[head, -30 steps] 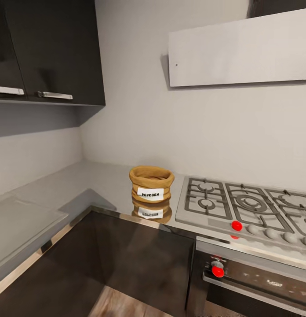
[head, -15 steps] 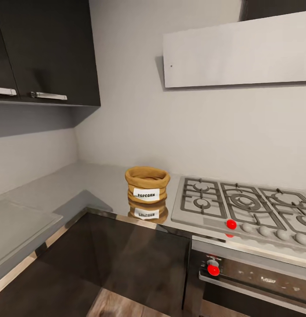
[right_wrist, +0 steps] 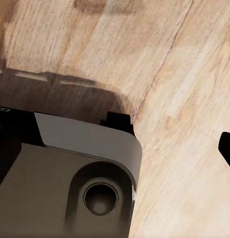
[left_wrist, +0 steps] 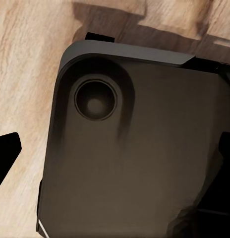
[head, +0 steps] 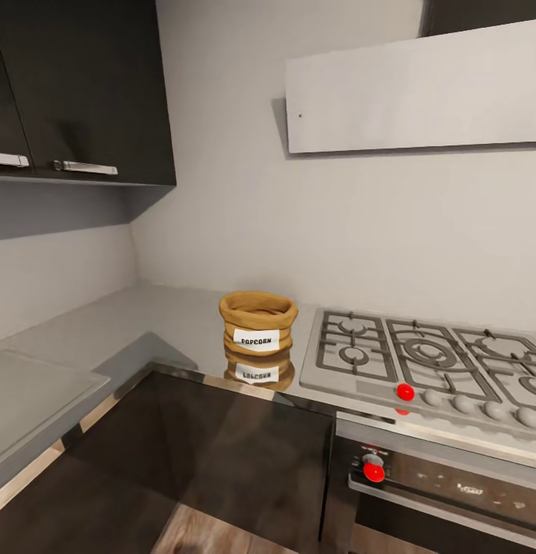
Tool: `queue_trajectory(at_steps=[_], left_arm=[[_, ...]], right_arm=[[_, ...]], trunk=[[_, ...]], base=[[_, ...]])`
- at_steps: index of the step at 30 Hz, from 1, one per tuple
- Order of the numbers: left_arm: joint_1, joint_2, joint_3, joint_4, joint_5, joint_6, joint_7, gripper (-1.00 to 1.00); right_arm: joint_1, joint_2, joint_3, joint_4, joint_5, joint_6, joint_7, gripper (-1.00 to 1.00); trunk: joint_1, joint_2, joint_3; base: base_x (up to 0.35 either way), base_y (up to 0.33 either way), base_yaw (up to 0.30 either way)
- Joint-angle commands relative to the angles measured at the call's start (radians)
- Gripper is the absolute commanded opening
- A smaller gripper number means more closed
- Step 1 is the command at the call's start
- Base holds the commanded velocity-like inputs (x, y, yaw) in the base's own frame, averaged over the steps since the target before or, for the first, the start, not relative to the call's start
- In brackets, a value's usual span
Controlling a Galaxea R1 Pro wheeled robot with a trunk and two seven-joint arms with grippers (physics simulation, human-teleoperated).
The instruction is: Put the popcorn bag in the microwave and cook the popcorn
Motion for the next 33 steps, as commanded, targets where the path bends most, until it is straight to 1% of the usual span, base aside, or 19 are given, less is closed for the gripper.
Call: queue_trajectory(at_steps=[1, 15, 33], left_arm=[[0.0, 0.0, 0.002, -0.001, 0.005, -0.002, 0.002, 1.0], [0.0, -0.004, 0.002, -0.002, 0.005, -0.003, 0.002, 1.0], [0.0, -0.003, 0.001, -0.001, 0.005, -0.002, 0.002, 1.0]], right_arm=[[-0.001, -0.001, -0.008, 0.002, 0.008, -0.001, 0.002, 1.0], [-0.001, -0.001, -0.008, 0.002, 0.008, -0.001, 0.002, 1.0], [-0.001, -0.001, -0.008, 0.002, 0.008, -0.001, 0.002, 1.0]], trunk=[[0.0, -0.001, -0.001], [-0.004, 0.006, 0.002], [-0.073, 0.132, 0.059]], base=[[0.0, 0.0, 0.0], [0.0, 0.0, 0.0], [0.0, 0.0, 0.0]])
